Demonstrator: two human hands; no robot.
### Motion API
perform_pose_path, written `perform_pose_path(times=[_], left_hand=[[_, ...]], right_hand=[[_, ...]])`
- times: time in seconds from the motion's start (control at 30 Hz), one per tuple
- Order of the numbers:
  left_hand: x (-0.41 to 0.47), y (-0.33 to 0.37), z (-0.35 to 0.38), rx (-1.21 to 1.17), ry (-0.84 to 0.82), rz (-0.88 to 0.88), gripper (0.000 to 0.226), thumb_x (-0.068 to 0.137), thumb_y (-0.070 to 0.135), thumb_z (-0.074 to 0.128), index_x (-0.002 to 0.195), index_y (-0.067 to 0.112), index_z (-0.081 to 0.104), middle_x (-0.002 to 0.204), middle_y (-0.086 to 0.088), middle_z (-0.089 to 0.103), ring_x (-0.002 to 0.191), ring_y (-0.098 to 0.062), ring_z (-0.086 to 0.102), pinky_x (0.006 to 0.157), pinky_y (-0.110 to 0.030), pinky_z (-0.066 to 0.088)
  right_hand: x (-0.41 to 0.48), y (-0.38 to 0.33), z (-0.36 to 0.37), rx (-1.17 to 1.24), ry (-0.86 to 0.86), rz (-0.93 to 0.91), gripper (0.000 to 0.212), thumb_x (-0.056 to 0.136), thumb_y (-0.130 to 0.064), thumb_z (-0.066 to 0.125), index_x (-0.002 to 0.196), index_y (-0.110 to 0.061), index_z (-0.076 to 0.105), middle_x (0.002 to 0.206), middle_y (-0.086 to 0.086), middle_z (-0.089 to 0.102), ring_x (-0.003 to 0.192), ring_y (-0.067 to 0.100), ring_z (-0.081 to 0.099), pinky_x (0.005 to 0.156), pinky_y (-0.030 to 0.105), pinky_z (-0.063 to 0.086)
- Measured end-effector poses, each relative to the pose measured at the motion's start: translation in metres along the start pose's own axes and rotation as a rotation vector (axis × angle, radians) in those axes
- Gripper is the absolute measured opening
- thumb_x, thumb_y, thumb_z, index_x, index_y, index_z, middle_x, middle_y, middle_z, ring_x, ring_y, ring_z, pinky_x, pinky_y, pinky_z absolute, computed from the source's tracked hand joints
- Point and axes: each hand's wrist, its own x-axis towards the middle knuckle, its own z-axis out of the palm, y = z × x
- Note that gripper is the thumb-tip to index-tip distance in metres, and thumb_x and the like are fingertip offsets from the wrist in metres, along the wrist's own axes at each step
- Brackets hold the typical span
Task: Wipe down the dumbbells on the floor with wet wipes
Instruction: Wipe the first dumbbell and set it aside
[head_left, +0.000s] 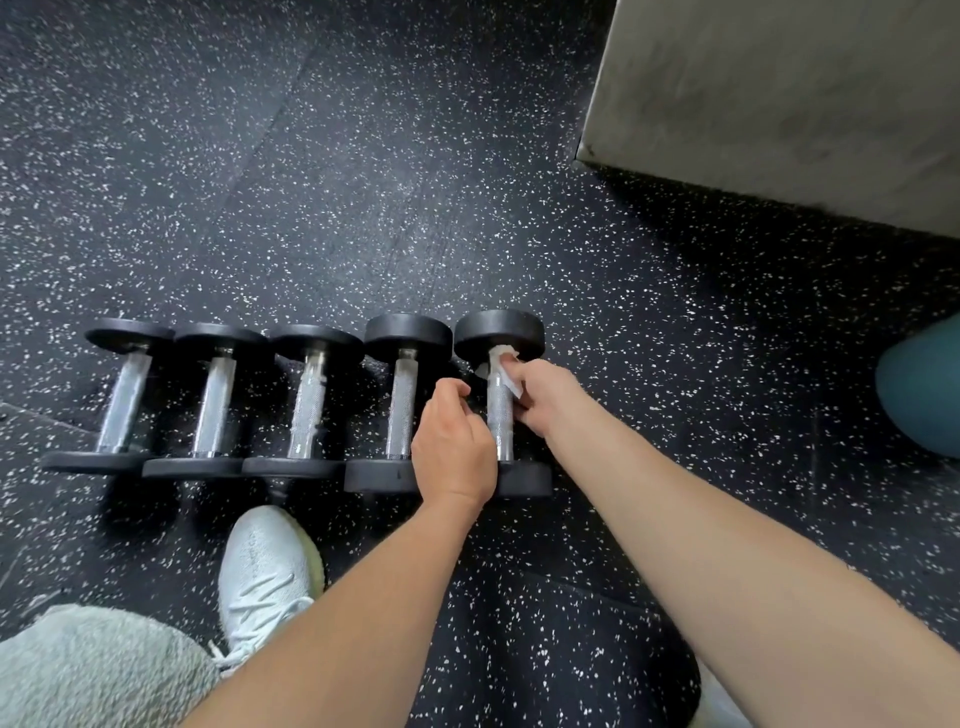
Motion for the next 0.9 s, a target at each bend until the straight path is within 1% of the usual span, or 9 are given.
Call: perform_pose_path(times=[0.13, 0.3, 0.4, 0.5, 0.6, 0.67, 0.77, 0.83, 0.9], left_hand=[[0.001, 0.004, 0.0, -0.006, 0.005, -0.022, 0.022, 0.098, 0.012, 0.045, 0.117, 0.019, 0.054, 0.105, -0.001, 0.067, 0.096, -0.029, 0.061, 0.074, -0.037, 0.034], [0.0, 0.001, -0.001, -0.004, -0.002, -0.016, 0.02, 0.098, 0.014, 0.045, 0.116, 0.02, 0.053, 0.104, -0.001, 0.067, 0.096, -0.029, 0.061, 0.074, -0.041, 0.039], [0.0, 0.002, 0.001, -0.001, 0.005, -0.017, 0.021, 0.098, 0.014, 0.044, 0.116, 0.02, 0.053, 0.104, -0.001, 0.067, 0.094, -0.029, 0.061, 0.073, -0.039, 0.037], [-0.001, 0.003, 0.0, 0.0, -0.003, -0.028, 0.022, 0.097, 0.012, 0.045, 0.116, 0.02, 0.052, 0.103, 0.001, 0.065, 0.092, -0.027, 0.06, 0.074, -0.038, 0.038], [-0.001, 0.005, -0.002, -0.011, -0.013, -0.033, 0.022, 0.097, 0.012, 0.045, 0.116, 0.02, 0.052, 0.102, 0.001, 0.064, 0.092, -0.028, 0.06, 0.076, -0.041, 0.042], [-0.002, 0.006, -0.003, -0.011, -0.022, -0.039, 0.022, 0.097, 0.013, 0.044, 0.117, 0.02, 0.052, 0.103, 0.0, 0.064, 0.092, -0.028, 0.06, 0.077, -0.043, 0.046], [-0.003, 0.009, -0.005, -0.012, -0.047, -0.036, 0.024, 0.096, 0.013, 0.044, 0.117, 0.021, 0.051, 0.103, 0.001, 0.064, 0.091, -0.028, 0.06, 0.078, -0.047, 0.049], [-0.002, 0.012, -0.009, -0.019, -0.055, -0.048, 0.024, 0.096, 0.013, 0.044, 0.117, 0.021, 0.05, 0.102, 0.001, 0.064, 0.09, -0.028, 0.061, 0.078, -0.047, 0.05], [-0.003, 0.014, -0.011, -0.015, -0.071, -0.059, 0.023, 0.097, 0.013, 0.043, 0.117, 0.023, 0.05, 0.102, 0.002, 0.064, 0.091, -0.027, 0.061, 0.079, -0.046, 0.05]], right_hand=[[-0.015, -0.015, 0.024, -0.249, 0.355, -0.013, 0.038, 0.069, -0.025, 0.092, 0.09, -0.007, 0.066, 0.08, 0.004, 0.067, 0.072, 0.021, 0.066, 0.061, 0.026, 0.051], [-0.011, -0.003, 0.041, -0.288, 0.503, -0.073, 0.037, 0.063, -0.036, 0.087, 0.082, -0.011, 0.068, 0.085, 0.004, 0.075, 0.077, 0.028, 0.071, 0.074, 0.037, 0.061], [-0.01, -0.017, 0.018, -0.286, 0.339, -0.098, 0.045, 0.064, -0.037, 0.095, 0.077, -0.013, 0.059, 0.089, 0.007, 0.074, 0.079, 0.024, 0.07, 0.079, 0.036, 0.06], [-0.002, -0.027, 0.0, -0.362, 0.294, -0.09, 0.05, 0.067, -0.032, 0.096, 0.079, -0.011, 0.053, 0.098, 0.01, 0.073, 0.085, 0.024, 0.07, 0.087, 0.043, 0.061], [-0.018, -0.036, -0.004, -0.463, 0.207, -0.102, 0.036, 0.078, -0.021, 0.089, 0.08, -0.009, 0.056, 0.09, 0.008, 0.07, 0.074, 0.019, 0.062, 0.077, 0.037, 0.061], [-0.037, -0.048, -0.01, -0.755, 0.101, -0.147, 0.025, 0.087, -0.021, 0.08, 0.099, -0.002, 0.068, 0.1, 0.012, 0.072, 0.083, 0.026, 0.066, 0.079, 0.036, 0.061], [-0.067, -0.07, -0.028, -0.858, -0.087, -0.182, 0.024, 0.098, -0.008, 0.065, 0.121, -0.001, 0.063, 0.084, 0.014, 0.067, 0.069, 0.023, 0.065, 0.054, 0.025, 0.06], [-0.084, -0.083, -0.04, -0.93, -0.114, -0.271, 0.022, 0.096, -0.002, 0.064, 0.118, -0.003, 0.066, 0.076, 0.012, 0.069, 0.06, 0.016, 0.066, 0.052, 0.026, 0.059], [-0.092, -0.088, -0.05, -1.036, -0.11, -0.395, 0.016, 0.089, -0.004, 0.06, 0.093, -0.01, 0.074, 0.075, 0.007, 0.072, 0.061, 0.014, 0.066, 0.061, 0.03, 0.058]])
